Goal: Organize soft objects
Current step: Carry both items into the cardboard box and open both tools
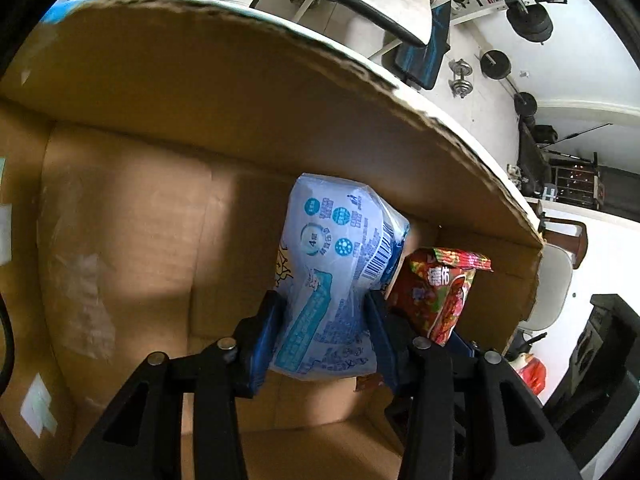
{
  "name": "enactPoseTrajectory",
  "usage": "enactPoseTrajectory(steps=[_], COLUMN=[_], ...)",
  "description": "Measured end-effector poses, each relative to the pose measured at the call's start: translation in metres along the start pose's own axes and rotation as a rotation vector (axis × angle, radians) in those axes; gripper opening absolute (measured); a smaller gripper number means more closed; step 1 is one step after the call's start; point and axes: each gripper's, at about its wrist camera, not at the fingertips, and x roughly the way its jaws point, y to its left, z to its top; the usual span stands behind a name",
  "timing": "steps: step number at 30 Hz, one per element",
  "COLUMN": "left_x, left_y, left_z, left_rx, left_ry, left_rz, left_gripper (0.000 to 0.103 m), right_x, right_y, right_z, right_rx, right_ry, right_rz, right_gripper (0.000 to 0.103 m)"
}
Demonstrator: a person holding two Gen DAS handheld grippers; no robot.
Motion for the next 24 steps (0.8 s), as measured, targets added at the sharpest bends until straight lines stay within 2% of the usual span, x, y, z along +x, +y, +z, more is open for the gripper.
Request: enactPoseTrajectory(steps=[2,4,6,8,12,14,15,16,24], left_x=[0.003,0.003,-0.002,-0.009,-0.026,-0.037,-0.043,-0.049,-0.096], left_y=[-0.002,-0.009,-0.011,-0.014,-0.024,-0.030,-0.034,-0.036,-0.012], left_z=[0.002,0.001,0.000,-0.005,-0.020,-0.032,-0.040,-0.048,-0.111], left_rx=[0.009,0.047,0.053,0.066,0.115,0.149,0.173,0.189,0.246], left_ry=[0.009,0.008,-0.012,-0.031,-0.083,-0.115,-0.135,-0.149,-0.270], left_rz=[0.022,0.078,0.100,0.126,0.212,0.253,0.278,0.295,0.401], left_gripper=[0.043,0.052,0.070,0.082,0.097,0.098,0.099,0.100,0.102], right_x=[0.004,0.003,0.002,-0.002,-0.014,-0.023,-0.028,-0.032,-0.065], right_y=[-0.001,-0.001,-0.004,-0.005,-0.007,-0.009,-0.009,-0.008,-0.003], right_z=[0.003,0.005,0.007,0.008,0.006,0.003,0.000,-0.002,-0.051], right_rx=[0.000,0.006,0.003,0.006,0.007,0.006,0.006,0.005,-0.032], right_ry=[0.007,0.000,-0.008,-0.007,-0.006,-0.010,-0.017,-0.024,-0.035], right_rz=[-0.004,-0.011,-0.011,0.010,0.024,0.007,0.012,0.017,0.047], right_gripper=[0.048,0.050,0.054,0.061,0.071,0.088,0.101,0.103,0.103])
